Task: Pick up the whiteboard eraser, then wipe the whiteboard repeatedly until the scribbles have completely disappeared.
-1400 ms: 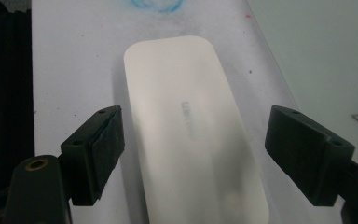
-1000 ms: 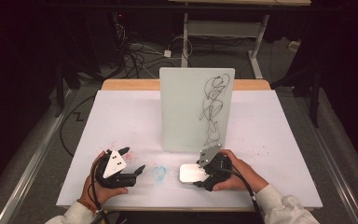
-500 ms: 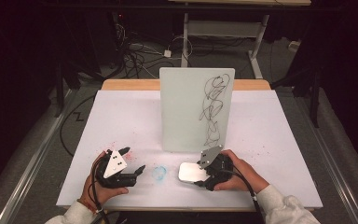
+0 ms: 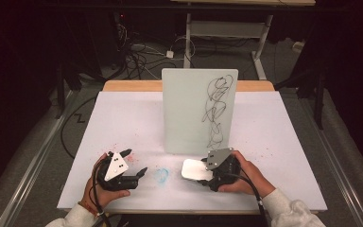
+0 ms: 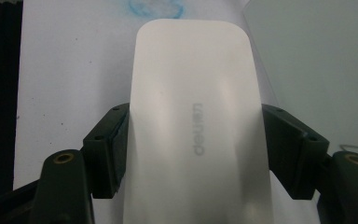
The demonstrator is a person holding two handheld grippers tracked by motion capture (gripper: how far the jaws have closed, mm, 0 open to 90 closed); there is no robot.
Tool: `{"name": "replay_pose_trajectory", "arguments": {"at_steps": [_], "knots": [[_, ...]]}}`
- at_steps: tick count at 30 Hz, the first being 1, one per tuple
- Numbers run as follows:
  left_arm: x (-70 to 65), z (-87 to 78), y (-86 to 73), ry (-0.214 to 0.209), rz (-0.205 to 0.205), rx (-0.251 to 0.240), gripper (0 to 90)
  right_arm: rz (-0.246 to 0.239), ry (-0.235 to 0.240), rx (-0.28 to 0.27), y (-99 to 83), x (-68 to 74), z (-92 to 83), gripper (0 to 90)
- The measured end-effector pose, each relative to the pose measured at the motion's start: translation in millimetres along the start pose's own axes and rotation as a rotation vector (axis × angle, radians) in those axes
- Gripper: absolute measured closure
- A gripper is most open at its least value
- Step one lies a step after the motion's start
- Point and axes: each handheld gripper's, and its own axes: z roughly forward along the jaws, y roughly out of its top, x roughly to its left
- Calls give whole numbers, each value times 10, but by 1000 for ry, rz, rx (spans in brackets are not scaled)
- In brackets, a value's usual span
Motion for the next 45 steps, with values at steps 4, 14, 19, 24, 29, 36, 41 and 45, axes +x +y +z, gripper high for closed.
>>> {"name": "replay_pose_trajectory", "arguments": {"at_steps": [4,14,19,24,29,36,41,45], "knots": [[-4,5,2,0,3,2,192,6,-34,-30,1,6,-60,312],[20,33,-7,-9,-10,-2,192,43,-114,-115,-13,-52,-259,312],[29,41,-16,-11,-7,4,192,55,-156,-147,-36,-75,-371,312],[36,31,-24,-10,-11,3,191,63,-190,-173,-52,-96,-465,312],[30,19,-31,-12,-8,5,192,77,-245,-209,-84,-129,-582,312],[27,-14,-47,0,-9,12,192,103,-313,-243,-115,-177,-699,312],[21,-26,-63,8,-14,14,192,121,-356,-271,-128,-237,-768,312],[17,-24,-57,7,-14,13,192,125,-418,-282,-137,-250,-820,312]]}}
